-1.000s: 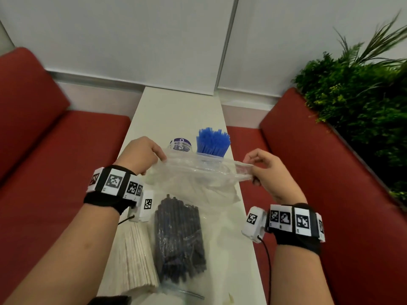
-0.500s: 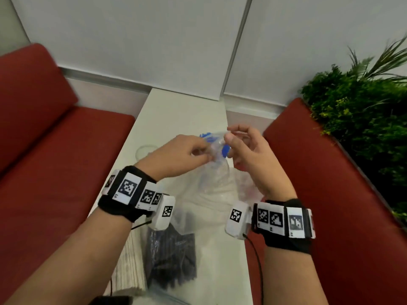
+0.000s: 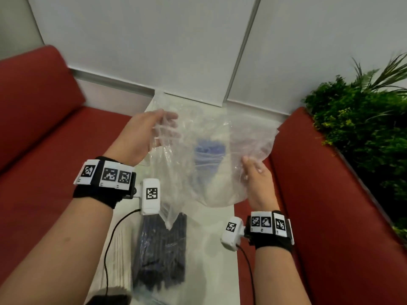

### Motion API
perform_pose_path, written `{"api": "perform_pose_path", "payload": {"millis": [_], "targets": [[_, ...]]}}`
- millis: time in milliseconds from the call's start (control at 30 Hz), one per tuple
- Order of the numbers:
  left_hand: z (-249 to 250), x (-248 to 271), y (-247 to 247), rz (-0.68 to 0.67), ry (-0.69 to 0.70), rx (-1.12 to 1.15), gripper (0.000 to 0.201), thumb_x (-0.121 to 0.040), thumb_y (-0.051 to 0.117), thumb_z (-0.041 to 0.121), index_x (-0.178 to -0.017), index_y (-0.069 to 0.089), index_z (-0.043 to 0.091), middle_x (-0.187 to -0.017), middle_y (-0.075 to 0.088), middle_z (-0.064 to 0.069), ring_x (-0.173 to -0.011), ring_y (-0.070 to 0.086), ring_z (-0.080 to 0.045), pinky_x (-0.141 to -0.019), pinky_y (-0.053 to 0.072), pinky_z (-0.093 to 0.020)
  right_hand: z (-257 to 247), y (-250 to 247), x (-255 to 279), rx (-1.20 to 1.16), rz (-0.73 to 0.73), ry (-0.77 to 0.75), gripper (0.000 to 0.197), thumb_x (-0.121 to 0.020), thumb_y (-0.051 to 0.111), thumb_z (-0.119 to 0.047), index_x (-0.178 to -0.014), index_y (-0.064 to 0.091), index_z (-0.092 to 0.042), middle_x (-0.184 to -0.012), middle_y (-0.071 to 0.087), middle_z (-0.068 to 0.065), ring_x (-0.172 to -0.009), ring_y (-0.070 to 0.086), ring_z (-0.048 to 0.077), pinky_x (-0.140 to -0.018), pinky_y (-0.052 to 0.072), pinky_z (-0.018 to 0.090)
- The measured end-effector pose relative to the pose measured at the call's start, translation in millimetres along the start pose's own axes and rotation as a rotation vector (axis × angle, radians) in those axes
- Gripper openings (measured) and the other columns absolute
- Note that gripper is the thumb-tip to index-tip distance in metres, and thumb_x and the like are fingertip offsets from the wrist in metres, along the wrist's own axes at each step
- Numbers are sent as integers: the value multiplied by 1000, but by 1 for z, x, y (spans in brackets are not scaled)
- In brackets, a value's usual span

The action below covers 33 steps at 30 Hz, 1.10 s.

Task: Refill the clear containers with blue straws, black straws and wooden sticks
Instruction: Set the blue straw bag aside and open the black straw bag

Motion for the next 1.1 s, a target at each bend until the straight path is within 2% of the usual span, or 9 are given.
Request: {"api": "perform_pose_path", "payload": {"millis": [167, 367, 433, 567, 633, 700, 800, 967, 1100], "targets": [[-13, -5, -56, 289, 77, -275, 26, -99, 53, 27, -88, 73, 13, -93, 69, -18, -74, 72, -28, -76, 60, -46, -2, -34, -5, 154, 241, -193, 48, -94, 72, -38, -53, 49, -29, -58, 39, -8, -54, 34, 8, -56, 34, 27], [4, -3, -54, 570, 278, -684, 49, -93, 48, 57, -61, 58, 22, -55, 58, 2, -36, 56, -4, -31, 35, -11, 32, -34, 3, 365, 373, 4, 39, -90, 72, -46, -72, 52, -18, -72, 50, -1, -69, 49, 23, -63, 36, 32], [7, -9, -46, 454, 255, -669, 58, -90, 47, 67, -60, 54, 17, -49, 54, 6, -31, 50, -8, -32, 37, -18, 26, -39, 5, 591, 418, 40, 50, -84, 76, -52, -116, 58, -18, -112, 59, 6, -107, 59, 33, -87, 47, 42], [13, -18, 8, -147, 183, -626, 58, -86, 50, 72, -69, 60, 17, -58, 60, 7, -47, 52, -13, -42, 43, -26, -28, 7, -10, 784, 59, -305, 114, -71, 85, -58, -160, 18, -32, -165, 21, -1, -154, 14, 21, -123, 15, 45], [20, -16, 38, -387, 212, -601, 53, -91, 50, 63, -70, 61, 16, -65, 64, 4, -53, 54, -14, -47, 45, -24, -32, 54, -15, 748, -321, -252, 102, -71, 85, -55, -155, 28, -45, -163, 29, -12, -153, 19, 11, -125, 15, 39], [32, -19, 45, -394, 249, -477, 50, -95, 53, 52, -76, 62, 7, -70, 66, 2, -56, 56, -14, -52, 47, -22, -32, 84, -17, 646, -499, -180, 54, -81, 79, -36, -132, 64, -30, -134, 65, -6, -127, 57, 10, -114, 42, 43], [42, -25, 23, -266, 242, -470, 48, -91, 53, 58, -94, 69, 13, -92, 71, 6, -71, 63, -13, -64, 52, -25, -43, 83, -26, 436, -313, -225, 18, -95, 65, -7, -91, 72, -24, -82, 70, -4, -75, 62, 11, -74, 53, 33], [-10, -1, 19, -693, -88, -954, 65, -66, 55, 88, -123, 53, 57, -136, 45, 22, -121, 51, -3, -99, 44, -33, -54, 41, -28, 442, 212, -339, 10, -101, 60, -24, -92, 62, -27, -82, 67, -6, -65, 60, 0, -57, 45, 14], [-38, 4, 29, -685, -193, -879, 47, -69, 77, 63, -107, 68, 38, -108, 68, 16, -91, 69, -5, -71, 58, -23, -58, 32, -22, 446, 338, -378, 11, -102, 59, -26, -91, 60, -24, -81, 62, -14, -69, 57, -16, -61, 41, 5]]}}
Point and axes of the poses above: each hand's wrist, its own x-axis away from the middle knuckle, its own y-axis out of the palm, z = x × y, the point moved 6 cm from there along -x, towards the middle knuckle
